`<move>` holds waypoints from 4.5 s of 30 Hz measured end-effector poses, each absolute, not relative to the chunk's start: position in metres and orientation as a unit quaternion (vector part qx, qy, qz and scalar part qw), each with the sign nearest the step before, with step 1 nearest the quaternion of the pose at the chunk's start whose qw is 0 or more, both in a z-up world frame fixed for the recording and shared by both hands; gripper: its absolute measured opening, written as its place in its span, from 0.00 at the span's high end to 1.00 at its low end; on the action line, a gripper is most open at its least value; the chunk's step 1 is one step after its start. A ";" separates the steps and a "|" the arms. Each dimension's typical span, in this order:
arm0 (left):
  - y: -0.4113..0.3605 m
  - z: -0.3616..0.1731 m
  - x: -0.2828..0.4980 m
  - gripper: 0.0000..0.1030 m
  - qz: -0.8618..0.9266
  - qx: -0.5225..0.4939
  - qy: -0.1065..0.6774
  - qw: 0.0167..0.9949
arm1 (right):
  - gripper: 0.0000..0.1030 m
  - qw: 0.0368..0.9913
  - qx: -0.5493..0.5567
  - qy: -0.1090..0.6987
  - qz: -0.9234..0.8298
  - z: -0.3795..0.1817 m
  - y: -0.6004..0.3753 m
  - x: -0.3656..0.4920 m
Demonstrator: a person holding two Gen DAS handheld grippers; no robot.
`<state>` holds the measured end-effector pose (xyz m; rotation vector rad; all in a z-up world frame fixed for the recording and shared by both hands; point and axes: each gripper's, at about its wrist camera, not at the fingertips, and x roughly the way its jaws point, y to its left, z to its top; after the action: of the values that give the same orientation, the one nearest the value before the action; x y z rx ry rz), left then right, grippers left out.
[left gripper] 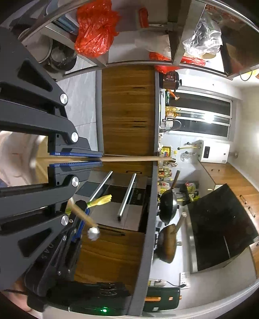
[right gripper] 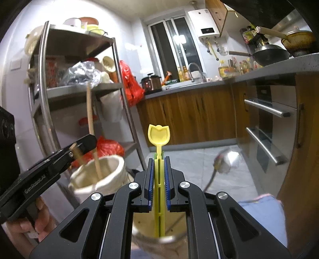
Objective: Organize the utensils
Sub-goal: 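Lift and carry the chopstick and yellow utensil over the holder, then release the chopstick into the larger pot while the right drops the yellow utensil into the smaller pot, then move both tools back over the remaining utensils on the cloth, then grasp a wooden chopstick with the left gripper while the right grasps the gold fork, then lift and carry the chopstick and gold fork over the floral holder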
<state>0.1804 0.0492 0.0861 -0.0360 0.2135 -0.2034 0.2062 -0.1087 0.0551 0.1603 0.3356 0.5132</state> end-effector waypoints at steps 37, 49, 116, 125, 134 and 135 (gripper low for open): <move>0.045 0.073 0.105 0.08 -0.066 0.022 0.091 0.993 | 0.06 0.966 0.073 0.126 0.216 0.083 -0.161 0.125; 0.019 0.033 0.069 0.06 -0.086 0.034 0.159 0.983 | 0.05 0.977 0.064 0.138 0.147 0.076 -0.201 0.078; -0.030 -0.027 0.078 0.94 -0.146 0.123 0.453 0.871 | 0.89 0.876 -0.027 0.457 0.153 -0.029 -0.181 0.092; -0.036 -0.029 0.080 0.93 -0.126 0.123 0.438 0.882 | 0.90 0.886 -0.029 0.438 0.146 -0.032 -0.180 0.096; -0.041 -0.020 0.081 0.94 -0.126 0.127 0.408 0.895 | 0.94 0.902 0.005 0.409 0.141 -0.017 -0.197 0.092; -0.036 -0.018 0.070 0.94 -0.125 0.122 0.403 0.898 | 0.94 0.905 0.006 0.402 0.136 -0.013 -0.199 0.091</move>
<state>0.0701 -0.0363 -0.0180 0.2524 0.8355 -0.2579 0.0915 -0.1989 -0.0135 0.0127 0.8305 0.2805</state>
